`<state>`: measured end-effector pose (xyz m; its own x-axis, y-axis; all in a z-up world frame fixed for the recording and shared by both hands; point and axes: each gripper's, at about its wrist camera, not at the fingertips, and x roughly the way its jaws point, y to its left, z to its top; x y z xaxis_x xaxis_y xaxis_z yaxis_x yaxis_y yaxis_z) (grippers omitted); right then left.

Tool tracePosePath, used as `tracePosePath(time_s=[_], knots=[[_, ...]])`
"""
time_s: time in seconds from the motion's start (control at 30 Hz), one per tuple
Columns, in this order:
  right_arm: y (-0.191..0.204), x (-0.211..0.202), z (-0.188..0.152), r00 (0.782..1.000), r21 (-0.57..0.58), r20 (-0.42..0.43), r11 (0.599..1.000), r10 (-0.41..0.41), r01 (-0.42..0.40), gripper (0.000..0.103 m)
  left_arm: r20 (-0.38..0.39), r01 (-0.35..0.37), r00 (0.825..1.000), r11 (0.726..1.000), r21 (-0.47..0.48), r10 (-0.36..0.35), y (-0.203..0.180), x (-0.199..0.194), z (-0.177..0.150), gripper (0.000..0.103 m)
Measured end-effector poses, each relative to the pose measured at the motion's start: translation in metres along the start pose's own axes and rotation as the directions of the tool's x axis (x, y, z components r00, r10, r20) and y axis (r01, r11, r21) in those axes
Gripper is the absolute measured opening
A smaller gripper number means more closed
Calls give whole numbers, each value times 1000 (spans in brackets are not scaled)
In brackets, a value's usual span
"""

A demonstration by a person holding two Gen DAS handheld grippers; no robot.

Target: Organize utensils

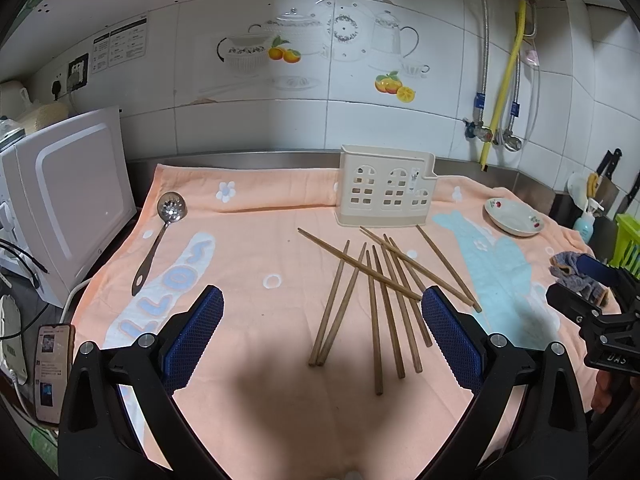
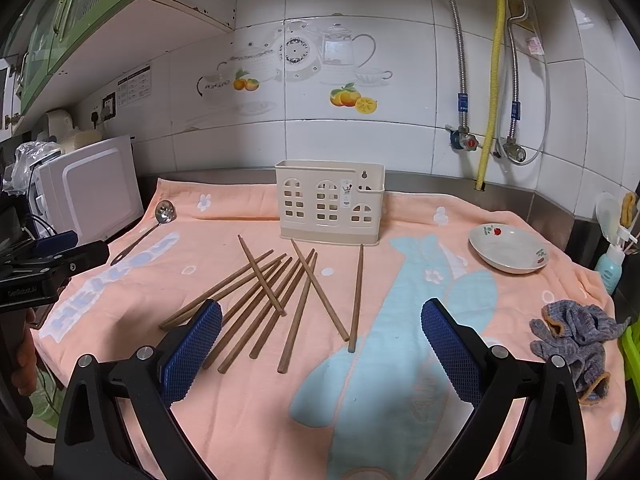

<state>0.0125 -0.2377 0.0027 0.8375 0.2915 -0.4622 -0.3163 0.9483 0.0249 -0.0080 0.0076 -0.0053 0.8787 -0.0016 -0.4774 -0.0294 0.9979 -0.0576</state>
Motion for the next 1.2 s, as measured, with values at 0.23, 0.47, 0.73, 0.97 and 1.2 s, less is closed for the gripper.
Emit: tracePosePath(time_s=[0.23,0.47,0.73,0.97,1.2], knots=[[0,7,2,1000,5,-14,1000,7,-7,97,-20,13,1000,1000,5,-13,-1,2,3,98],[1,15,-1,999,7,-40,1000,16,-15,97,-54,20,998,1000,0,-20,0,12,4,98],[-1,29,-1,996,5,-82,1000,24,-23,96,-112,7,994,1000,-3,-8,3,30,0,98],[-6,46,-4,991,7,-127,1000,30,-29,96,-159,-10,987,1000,-5,9,8,50,0,98],[-8,60,-5,986,0,-166,999,34,-34,96,-199,-16,980,1000,-22,11,12,69,-1,98]])
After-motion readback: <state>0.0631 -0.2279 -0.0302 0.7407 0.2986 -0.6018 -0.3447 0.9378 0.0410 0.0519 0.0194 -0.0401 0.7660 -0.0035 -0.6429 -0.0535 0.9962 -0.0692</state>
